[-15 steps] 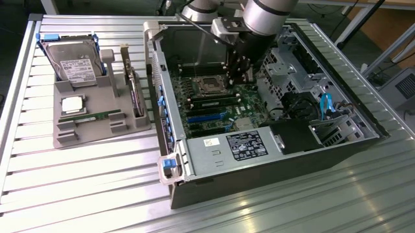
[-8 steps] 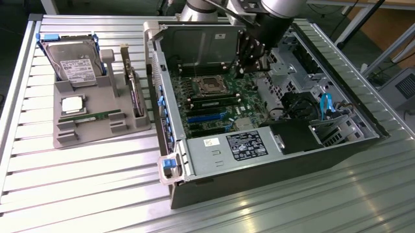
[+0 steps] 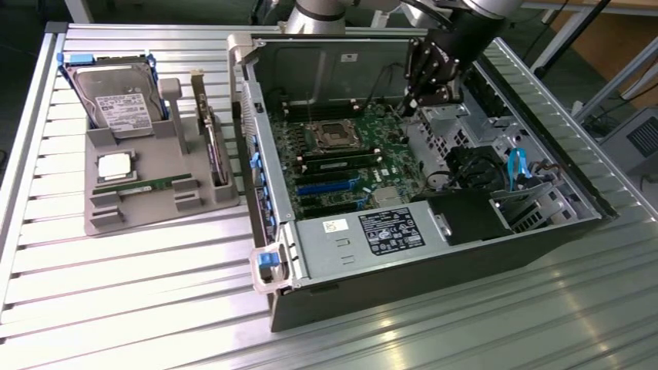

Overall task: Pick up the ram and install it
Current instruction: 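Press down the ram until it locks into place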

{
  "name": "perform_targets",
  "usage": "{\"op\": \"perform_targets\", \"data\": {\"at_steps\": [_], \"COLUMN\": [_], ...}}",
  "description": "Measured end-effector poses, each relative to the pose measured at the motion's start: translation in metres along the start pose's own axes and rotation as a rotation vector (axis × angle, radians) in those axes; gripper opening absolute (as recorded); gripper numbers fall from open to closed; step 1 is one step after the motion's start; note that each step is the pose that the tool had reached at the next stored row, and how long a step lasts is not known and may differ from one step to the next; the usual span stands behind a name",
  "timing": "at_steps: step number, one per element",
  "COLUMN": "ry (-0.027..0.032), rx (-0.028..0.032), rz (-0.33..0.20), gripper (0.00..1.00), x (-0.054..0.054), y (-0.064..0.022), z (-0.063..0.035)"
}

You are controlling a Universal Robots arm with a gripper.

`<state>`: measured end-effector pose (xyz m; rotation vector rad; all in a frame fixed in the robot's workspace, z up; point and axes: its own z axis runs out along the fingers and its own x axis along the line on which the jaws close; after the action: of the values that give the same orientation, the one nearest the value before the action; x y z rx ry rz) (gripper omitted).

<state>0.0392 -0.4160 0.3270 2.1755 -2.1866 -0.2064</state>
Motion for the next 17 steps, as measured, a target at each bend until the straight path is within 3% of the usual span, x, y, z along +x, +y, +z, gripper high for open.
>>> {"op": "perform_targets", "data": {"at_steps": [3,4,5,7,8,13,17], "ry": [-0.0002,-0.0002,0.0001,-0.0002,-0.0005,-0.0006,-0.0107], "rx": [-0.0012,0.0054,0.0163,0.0866,0.1018,0.1022,0.1115], "rz": [0.0,0.0,-0.001,-0.005,-0.006,0.0,0.162], "gripper": [0.1,0.1,0.1,0.1,0.1,0.1,0.1], "x": [0.0,0.0,0.0,0.0,0.0001,0.0,0.0001], "y": [-0.002,-0.0021,-0.0021,-0.0014,-0.0013,-0.0013,-0.0014], "z": [-0.0038,-0.0037,-0.0037,-0.0034,-0.0033,-0.0034,-0.0028]}}
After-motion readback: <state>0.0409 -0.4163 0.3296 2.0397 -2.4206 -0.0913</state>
